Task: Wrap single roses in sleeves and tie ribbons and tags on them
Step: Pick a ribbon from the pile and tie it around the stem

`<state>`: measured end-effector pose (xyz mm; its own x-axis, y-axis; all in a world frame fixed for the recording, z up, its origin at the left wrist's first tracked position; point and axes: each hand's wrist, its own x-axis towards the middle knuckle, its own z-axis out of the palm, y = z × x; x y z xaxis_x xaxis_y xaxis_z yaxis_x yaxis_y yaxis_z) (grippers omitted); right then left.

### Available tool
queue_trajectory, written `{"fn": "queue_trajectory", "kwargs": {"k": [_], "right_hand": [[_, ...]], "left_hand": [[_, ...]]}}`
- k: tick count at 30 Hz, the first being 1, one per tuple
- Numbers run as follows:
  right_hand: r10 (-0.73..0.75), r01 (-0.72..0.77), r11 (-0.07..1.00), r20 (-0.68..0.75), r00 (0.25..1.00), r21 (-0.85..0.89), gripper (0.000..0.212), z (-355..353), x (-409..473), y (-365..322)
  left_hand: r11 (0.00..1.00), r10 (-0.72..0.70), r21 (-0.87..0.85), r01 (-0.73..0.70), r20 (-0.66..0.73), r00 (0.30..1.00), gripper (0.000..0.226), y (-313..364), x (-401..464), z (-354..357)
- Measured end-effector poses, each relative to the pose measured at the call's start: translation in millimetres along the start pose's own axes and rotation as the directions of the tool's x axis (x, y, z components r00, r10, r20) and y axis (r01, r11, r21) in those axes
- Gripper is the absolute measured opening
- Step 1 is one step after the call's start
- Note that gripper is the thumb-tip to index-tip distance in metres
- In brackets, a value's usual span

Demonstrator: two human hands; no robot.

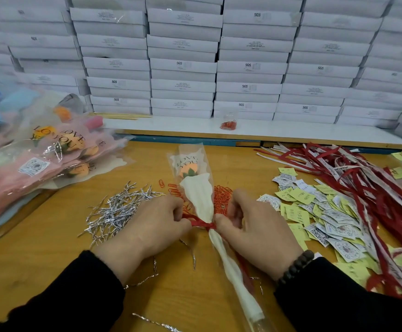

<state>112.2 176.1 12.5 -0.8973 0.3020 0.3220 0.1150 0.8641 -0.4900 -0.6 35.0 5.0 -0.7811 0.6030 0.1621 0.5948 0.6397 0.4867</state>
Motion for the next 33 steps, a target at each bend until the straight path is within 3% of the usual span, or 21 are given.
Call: {"fn": "queue_trajectory", "kwargs": {"k": [3, 7, 11, 14, 17, 19, 22, 24, 26, 28, 30, 33], "right_hand": [[-0.078, 0.091, 0.987, 0.101, 0.992, -0.132, 0.035, 5, -3, -12], [-0.098, 0.151, 0.956, 0.211, 0.973, -0.252, 0.025, 9, -5, -15], [-0.044, 0.067, 0.992, 0.205, 0.978, -0.107, 0.018, 7, -4, -16], [-0.008, -0.003, 0.997, 0.141, 0.99, 0.081, 0.017, 5, -3, -20], [-0.025, 0.014, 0.987, 0.064, 0.998, 0.162, 0.016, 4, -5, -28], [-0.066, 0.058, 0.983, 0.04, 0.997, 0.175, 0.016, 7, -10, -34], [-0.14, 0.132, 0.975, 0.032, 0.99, 0.179, 0.018, 12, -17, -41], [-0.177, 0.167, 0.968, 0.037, 0.984, 0.187, 0.02, 15, -20, -45], [-0.187, 0.174, 0.961, 0.042, 0.981, 0.215, 0.021, 17, -22, -46], [-0.136, 0.129, 0.949, 0.004, 0.991, 0.288, 0.026, 19, -20, -44], [0.011, 0.011, 0.919, -0.053, 0.999, 0.395, 0.033, 20, -14, -36], [0.267, -0.235, 0.787, 0.029, 0.963, 0.57, 0.03, 16, 1, -22]], "left_hand": [[0.999, -0.008, -0.038, 0.008, -0.003, 1.0, 0.026, 0, 0, 0], [0.995, 0.004, -0.096, -0.006, -0.02, 1.0, 0.022, 0, 1, -2], [0.979, 0.018, -0.199, -0.029, -0.059, 0.998, 0.021, 1, 2, -2], [0.92, -0.063, -0.391, -0.015, -0.187, 0.98, 0.026, 4, 3, -7], [0.855, -0.16, -0.518, 0.002, -0.26, 0.952, 0.027, 6, 9, -15], [0.785, -0.229, -0.616, 0.067, -0.187, 0.955, 0.033, 6, 11, -18], [0.567, -0.292, -0.807, 0.164, -0.01, 0.956, 0.044, 7, 12, -15], [0.44, -0.316, -0.879, 0.186, 0.043, 0.948, 0.056, 6, 12, -12], [0.387, -0.327, -0.903, 0.188, 0.056, 0.943, 0.068, 5, 12, -12], [0.354, -0.316, -0.918, 0.181, 0.064, 0.946, 0.071, 5, 12, -14], [0.302, -0.305, -0.935, 0.184, 0.088, 0.948, 0.07, 4, 11, -17], [0.278, -0.254, -0.935, 0.222, 0.151, 0.955, 0.071, 4, 7, -22]]}}
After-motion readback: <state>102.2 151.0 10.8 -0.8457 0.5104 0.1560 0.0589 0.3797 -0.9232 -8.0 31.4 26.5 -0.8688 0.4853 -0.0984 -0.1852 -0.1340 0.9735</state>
